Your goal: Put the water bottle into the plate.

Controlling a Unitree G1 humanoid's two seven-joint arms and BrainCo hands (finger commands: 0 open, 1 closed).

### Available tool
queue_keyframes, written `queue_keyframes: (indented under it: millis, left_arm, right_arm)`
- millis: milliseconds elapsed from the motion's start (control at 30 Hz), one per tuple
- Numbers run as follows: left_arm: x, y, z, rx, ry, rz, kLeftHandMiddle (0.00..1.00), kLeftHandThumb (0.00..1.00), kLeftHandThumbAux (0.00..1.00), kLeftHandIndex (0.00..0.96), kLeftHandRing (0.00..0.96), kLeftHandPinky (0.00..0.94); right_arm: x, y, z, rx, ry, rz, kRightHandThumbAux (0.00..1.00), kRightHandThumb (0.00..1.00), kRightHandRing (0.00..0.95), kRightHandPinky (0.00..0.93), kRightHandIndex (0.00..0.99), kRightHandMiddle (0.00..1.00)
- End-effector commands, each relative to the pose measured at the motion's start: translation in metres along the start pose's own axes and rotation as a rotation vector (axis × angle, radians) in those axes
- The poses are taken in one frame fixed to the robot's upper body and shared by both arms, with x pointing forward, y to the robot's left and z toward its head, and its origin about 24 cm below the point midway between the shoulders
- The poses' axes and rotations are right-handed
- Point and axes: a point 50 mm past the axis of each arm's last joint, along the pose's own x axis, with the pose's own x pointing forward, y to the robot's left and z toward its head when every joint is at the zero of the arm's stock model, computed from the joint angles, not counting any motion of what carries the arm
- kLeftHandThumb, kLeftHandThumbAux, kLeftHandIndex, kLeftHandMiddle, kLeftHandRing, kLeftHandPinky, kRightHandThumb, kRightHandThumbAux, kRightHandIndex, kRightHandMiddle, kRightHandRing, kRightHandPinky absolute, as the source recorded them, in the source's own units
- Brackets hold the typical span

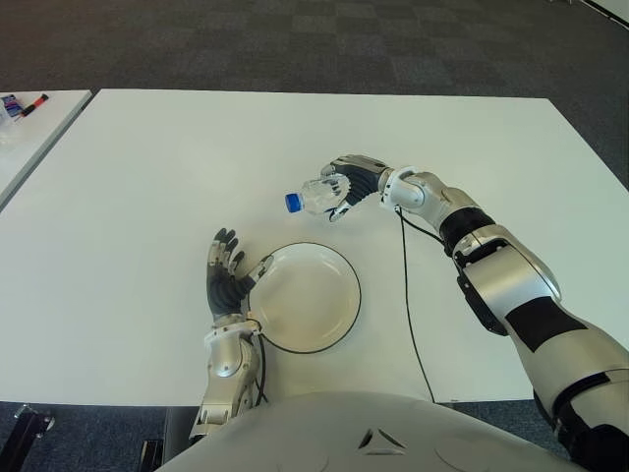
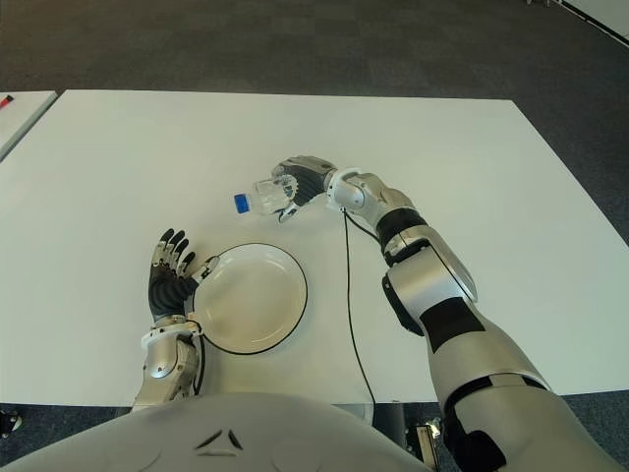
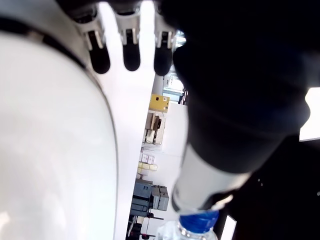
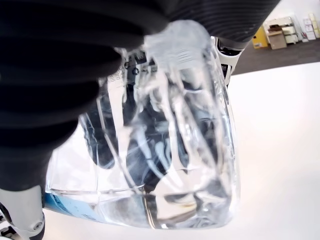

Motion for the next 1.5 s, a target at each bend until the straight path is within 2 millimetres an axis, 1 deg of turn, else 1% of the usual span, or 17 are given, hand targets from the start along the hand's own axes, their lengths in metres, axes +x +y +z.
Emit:
queue_keyframes:
  millis: [33,300,600,733,900,1067,1233,1500]
  left_arm:
    - [-0.002,-0.017,-0.006,-0.076,0.047,0.017,0.146,0.003,0.998,0.127,0.12,0.143]
    - [-0.001,-0.016,-0.007,-0.078,0.048,0.015,0.151,0.006,0.998,0.135,0.122,0.139]
    - [0.001,-0.016,-0.007,-0.071,0.046,0.013,0.159,0.019,0.995,0.139,0.125,0.136]
    - [0.002,-0.016,-0.007,-0.071,0.048,0.015,0.161,0.026,0.992,0.14,0.126,0.136]
    - [0.004,-0.016,-0.008,-0.072,0.047,0.013,0.164,0.032,0.993,0.145,0.128,0.136]
    - [0.006,-0.016,-0.008,-0.07,0.047,0.01,0.165,0.046,0.989,0.148,0.129,0.136]
    - [0.008,-0.016,-0.009,-0.066,0.045,0.005,0.163,0.064,0.981,0.149,0.128,0.134]
    - [0.01,-0.015,-0.01,-0.054,0.042,-0.004,0.155,0.066,0.968,0.145,0.121,0.124]
  right_arm:
    - [0.0,-0.016,0.003,-0.031,-0.039,-0.06,0.653,0.958,0.516,0.847,0.402,0.51]
    - [-0.003,-0.023,0.004,-0.017,-0.06,-0.093,0.654,0.956,0.522,0.862,0.397,0.508]
    - [-0.01,-0.037,0.005,0.04,-0.108,-0.136,0.655,0.955,0.525,0.854,0.392,0.506]
    - [-0.011,-0.042,0.009,0.06,-0.138,-0.152,0.656,0.955,0.526,0.849,0.39,0.505]
    - [-0.015,-0.052,0.019,0.073,-0.21,-0.194,0.656,0.955,0.526,0.846,0.39,0.505]
    - [-0.016,-0.057,0.027,0.091,-0.247,-0.235,0.656,0.954,0.526,0.845,0.39,0.504]
    - [-0.016,-0.057,0.029,0.135,-0.257,-0.265,0.656,0.954,0.526,0.843,0.388,0.504]
    - [-0.015,-0.053,0.032,0.232,-0.262,-0.28,0.657,0.954,0.525,0.843,0.388,0.503]
